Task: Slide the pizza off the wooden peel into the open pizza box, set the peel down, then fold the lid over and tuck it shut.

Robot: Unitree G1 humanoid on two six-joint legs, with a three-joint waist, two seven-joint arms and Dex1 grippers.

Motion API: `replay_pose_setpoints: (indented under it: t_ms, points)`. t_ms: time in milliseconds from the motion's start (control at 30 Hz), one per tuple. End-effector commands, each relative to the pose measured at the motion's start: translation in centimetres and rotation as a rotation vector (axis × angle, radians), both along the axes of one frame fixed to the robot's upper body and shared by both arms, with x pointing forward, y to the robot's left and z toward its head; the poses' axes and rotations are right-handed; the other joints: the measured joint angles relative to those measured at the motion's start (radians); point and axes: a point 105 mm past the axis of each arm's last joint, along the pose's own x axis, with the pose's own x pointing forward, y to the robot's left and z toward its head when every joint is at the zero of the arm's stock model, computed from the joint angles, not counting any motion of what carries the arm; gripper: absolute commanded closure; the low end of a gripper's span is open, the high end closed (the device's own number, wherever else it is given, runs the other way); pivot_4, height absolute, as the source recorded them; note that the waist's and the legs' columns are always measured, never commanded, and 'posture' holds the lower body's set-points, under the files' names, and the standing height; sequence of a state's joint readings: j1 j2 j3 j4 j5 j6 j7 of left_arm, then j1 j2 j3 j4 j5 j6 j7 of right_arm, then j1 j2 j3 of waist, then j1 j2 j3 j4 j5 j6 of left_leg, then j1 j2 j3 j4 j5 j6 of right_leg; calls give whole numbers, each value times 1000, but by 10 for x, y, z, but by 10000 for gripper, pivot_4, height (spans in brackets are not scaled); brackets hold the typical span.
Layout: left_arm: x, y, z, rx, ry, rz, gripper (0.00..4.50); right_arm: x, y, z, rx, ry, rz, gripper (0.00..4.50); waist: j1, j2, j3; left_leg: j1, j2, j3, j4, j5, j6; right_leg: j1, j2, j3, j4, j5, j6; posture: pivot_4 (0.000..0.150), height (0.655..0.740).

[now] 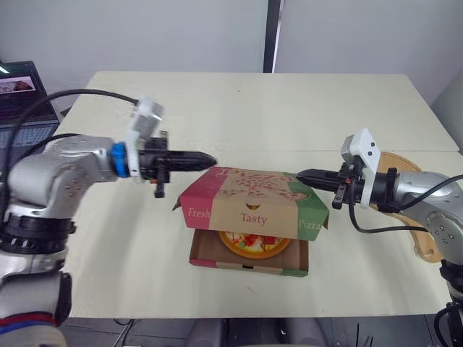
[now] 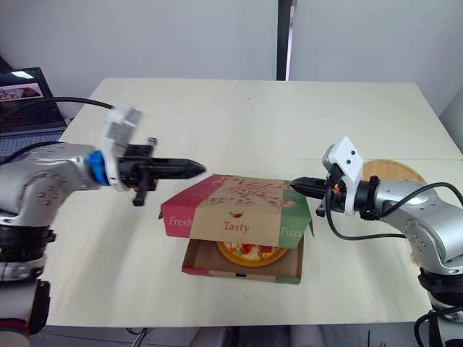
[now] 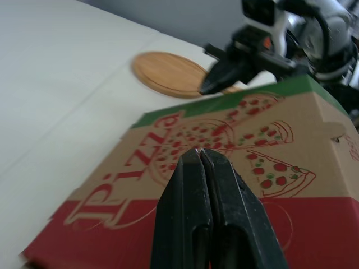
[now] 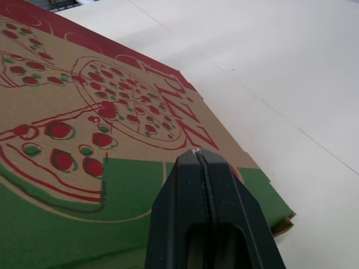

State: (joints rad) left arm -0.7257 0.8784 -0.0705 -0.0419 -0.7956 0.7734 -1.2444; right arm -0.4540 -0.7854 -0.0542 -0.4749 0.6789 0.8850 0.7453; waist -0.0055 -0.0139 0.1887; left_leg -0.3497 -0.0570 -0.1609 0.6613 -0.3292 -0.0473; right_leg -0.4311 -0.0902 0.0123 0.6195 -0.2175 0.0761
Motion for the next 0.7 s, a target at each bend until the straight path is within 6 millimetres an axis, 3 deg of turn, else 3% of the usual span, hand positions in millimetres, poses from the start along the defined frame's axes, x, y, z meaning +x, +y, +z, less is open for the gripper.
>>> replay_pose_setpoints:
  t_ms: [33, 200, 300, 467, 700]
  points:
    - [2, -4, 5, 21, -53, -52, 44800, 1, -11, 15, -9, -88, -48, 45000, -4, 0, 0, 0, 0, 0, 0, 0, 0, -1, 0, 1, 1, 0, 0, 1500, 7350]
    - [9, -7, 7, 12, -72, -69, 44800, -3, -49, 5, -93, -73, -169, 45000, 0, 0, 0, -9, -1, 1, 4, 0, 0, -11, 0, 1, 8, 0, -1, 1500, 7350]
    - [10, -8, 8, 12, -79, -82, 44800, -11, -60, -7, -147, -31, -177, 45000, 0, 0, 0, -10, -1, 1, 5, 0, 0, -11, 0, 1, 8, 1, -1, 1500, 7350]
    - [10, -14, 7, 24, -84, -127, 44800, -27, -48, -22, -142, 47, -91, 45000, -5, 0, 0, -10, -1, 1, 8, 0, 0, -11, 0, 1, 9, 1, 0, 1500, 7350]
    - [6, -23, 2, 67, -83, -199, 44800, -30, -26, -18, -54, 70, -20, 45000, -11, 0, 0, -12, -1, 1, 15, 0, 0, -10, 0, 1, 10, 3, 1, 1500, 7350]
